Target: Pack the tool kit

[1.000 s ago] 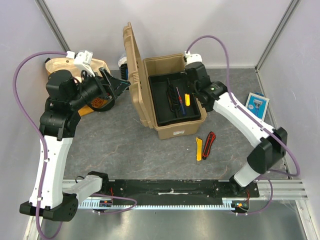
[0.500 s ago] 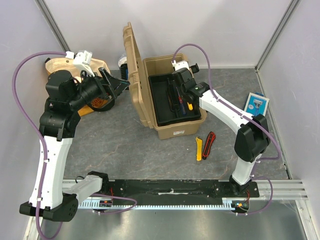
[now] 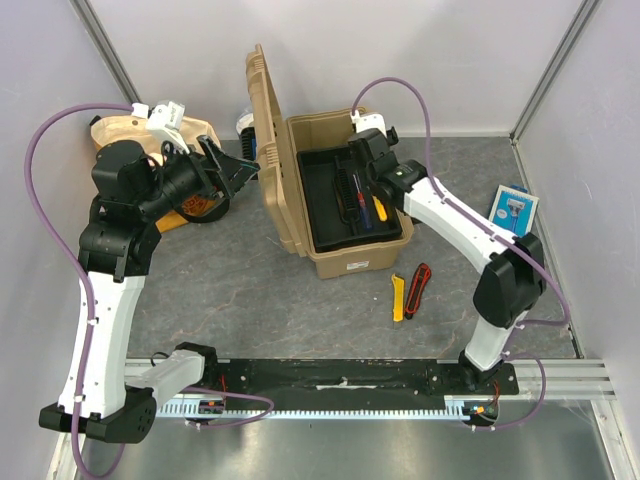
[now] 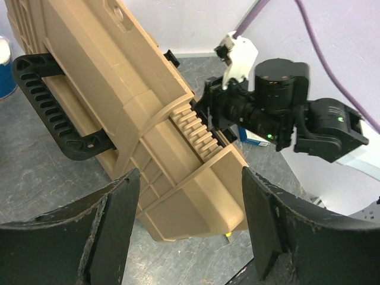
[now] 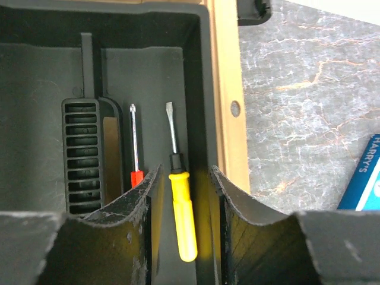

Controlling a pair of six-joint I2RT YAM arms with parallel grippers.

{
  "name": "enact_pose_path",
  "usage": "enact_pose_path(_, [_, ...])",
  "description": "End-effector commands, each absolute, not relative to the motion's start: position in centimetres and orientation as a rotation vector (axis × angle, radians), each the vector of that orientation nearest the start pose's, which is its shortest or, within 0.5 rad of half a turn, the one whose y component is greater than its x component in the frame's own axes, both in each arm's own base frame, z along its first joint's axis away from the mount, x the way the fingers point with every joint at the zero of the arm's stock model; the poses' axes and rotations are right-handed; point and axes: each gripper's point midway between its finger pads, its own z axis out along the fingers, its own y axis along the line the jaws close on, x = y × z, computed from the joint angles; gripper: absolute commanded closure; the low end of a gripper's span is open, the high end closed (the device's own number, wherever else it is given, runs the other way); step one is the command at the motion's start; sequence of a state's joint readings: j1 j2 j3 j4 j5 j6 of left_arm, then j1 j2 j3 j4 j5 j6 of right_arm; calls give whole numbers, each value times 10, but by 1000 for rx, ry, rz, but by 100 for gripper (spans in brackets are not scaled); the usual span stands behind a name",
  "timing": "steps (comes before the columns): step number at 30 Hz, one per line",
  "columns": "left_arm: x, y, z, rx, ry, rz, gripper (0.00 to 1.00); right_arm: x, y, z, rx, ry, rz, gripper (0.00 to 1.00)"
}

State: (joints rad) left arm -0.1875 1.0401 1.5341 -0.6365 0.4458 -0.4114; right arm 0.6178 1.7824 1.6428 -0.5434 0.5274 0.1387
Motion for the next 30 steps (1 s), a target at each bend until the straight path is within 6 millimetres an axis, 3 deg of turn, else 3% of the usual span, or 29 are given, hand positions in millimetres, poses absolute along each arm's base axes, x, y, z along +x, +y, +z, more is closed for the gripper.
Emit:
enact_pose_path(1, [263, -143, 460, 165, 1706, -815, 25, 423, 191, 290, -86, 2025, -101, 57])
enact_pose_path(5, [263, -145, 463, 177, 1704, -834, 25, 401, 160, 300, 13, 2039, -145, 53])
enact_pose_path(8, [262, -148, 465, 184, 1697, -852, 25, 382, 126, 298, 127, 2063, -199, 46])
enact_pose_path(13, [261, -154, 468, 199, 1694, -894, 25, 345, 61, 265, 380, 2157, -213, 37])
enact_pose_path(16, [263, -155, 467, 196, 1697, -908, 25, 319, 34, 228, 518, 2230, -182, 32])
enact_pose_path(22, [265, -158, 466, 192, 1704, -922, 25, 278, 35, 165, 626, 2387, -105, 25])
enact_pose_path(30, [264, -156, 466, 183, 1702, -919, 25, 246, 79, 87, 617, 2561, 200, 22])
